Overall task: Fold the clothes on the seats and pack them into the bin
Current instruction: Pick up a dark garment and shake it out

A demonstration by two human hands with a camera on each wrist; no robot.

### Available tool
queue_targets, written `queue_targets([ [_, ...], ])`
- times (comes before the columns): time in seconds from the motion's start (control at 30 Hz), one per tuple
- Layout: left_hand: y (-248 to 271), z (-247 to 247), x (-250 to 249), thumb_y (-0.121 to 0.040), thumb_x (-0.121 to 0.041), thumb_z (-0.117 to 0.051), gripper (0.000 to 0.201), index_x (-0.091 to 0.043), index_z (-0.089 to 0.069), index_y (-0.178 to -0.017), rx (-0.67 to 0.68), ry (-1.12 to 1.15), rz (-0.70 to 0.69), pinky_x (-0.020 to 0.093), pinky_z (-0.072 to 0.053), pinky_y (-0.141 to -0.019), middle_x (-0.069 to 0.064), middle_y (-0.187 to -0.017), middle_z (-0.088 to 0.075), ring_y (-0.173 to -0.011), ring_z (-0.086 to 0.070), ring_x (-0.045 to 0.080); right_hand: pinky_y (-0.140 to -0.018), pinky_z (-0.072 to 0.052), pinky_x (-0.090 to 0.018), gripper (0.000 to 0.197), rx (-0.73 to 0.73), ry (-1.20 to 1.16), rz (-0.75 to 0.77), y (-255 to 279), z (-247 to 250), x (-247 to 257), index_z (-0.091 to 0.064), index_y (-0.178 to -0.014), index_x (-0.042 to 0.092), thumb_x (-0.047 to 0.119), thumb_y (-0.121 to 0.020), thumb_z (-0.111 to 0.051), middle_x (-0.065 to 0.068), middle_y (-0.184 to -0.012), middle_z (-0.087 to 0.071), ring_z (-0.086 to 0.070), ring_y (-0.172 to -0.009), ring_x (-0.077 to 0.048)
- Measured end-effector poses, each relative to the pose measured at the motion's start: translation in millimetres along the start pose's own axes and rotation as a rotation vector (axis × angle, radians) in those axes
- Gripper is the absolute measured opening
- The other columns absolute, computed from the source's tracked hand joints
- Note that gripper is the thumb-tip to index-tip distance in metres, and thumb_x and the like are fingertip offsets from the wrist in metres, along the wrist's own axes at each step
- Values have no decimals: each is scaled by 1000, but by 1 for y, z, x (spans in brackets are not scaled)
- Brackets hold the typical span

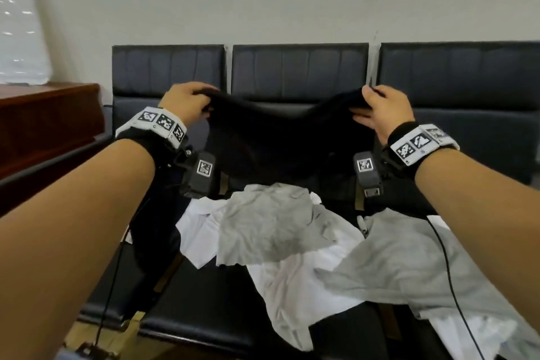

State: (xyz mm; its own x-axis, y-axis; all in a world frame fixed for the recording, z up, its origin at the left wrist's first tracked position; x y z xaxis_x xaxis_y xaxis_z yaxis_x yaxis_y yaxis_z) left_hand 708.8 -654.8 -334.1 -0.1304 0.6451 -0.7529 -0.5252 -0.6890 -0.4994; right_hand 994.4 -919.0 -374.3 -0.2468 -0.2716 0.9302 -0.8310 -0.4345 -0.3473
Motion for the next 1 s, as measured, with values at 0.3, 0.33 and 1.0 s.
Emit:
queue_targets([
  [0.3,186,-101,124,-83,-22,-66,18,-21,-66,-66,787,-487,248,14,-45,-49,-4,-55,-62,-44,-52,4,-59,-51,-32,17,176,455,-409,141,14,-188,-61,-82,10,17,-97,-58,-19,-94,-67,-66,-71,-29],
  [0.33,210,-112,138,-83,-24,-66,20,-20,-63,-64,868,-526,281,16,-46,-51,-3,-56,-62,-43,-52,4,-59,-52,-32,18,185,487,-425,154,16,-203,-62,-80,9,16,-96,-59,-21,-93,-67,-66,-71,-30],
  [1.0,236,-170,246,-75,-45,-76,73,-8,-46,-131,746,-874,462,38,-44,-99,16,-136,-46,-122,-51,33,-94,-47,-35,42,125,1199,-546,175,58,-243,-58,-119,-3,14,-84,-74,-21,-124,-59,-54,-118,-35],
])
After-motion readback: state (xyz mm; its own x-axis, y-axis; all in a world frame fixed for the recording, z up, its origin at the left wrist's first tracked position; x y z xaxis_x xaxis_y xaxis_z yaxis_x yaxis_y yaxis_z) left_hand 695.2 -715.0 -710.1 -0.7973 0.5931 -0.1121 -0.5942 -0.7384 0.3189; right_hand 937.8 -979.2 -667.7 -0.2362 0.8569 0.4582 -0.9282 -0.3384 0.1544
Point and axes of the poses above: each hand's wrist, its own y-axis away from the middle knuckle, its own z-axis out of the back of the hand, x = y × z, the point moved 10 cm from there along -y, towards the middle knuckle
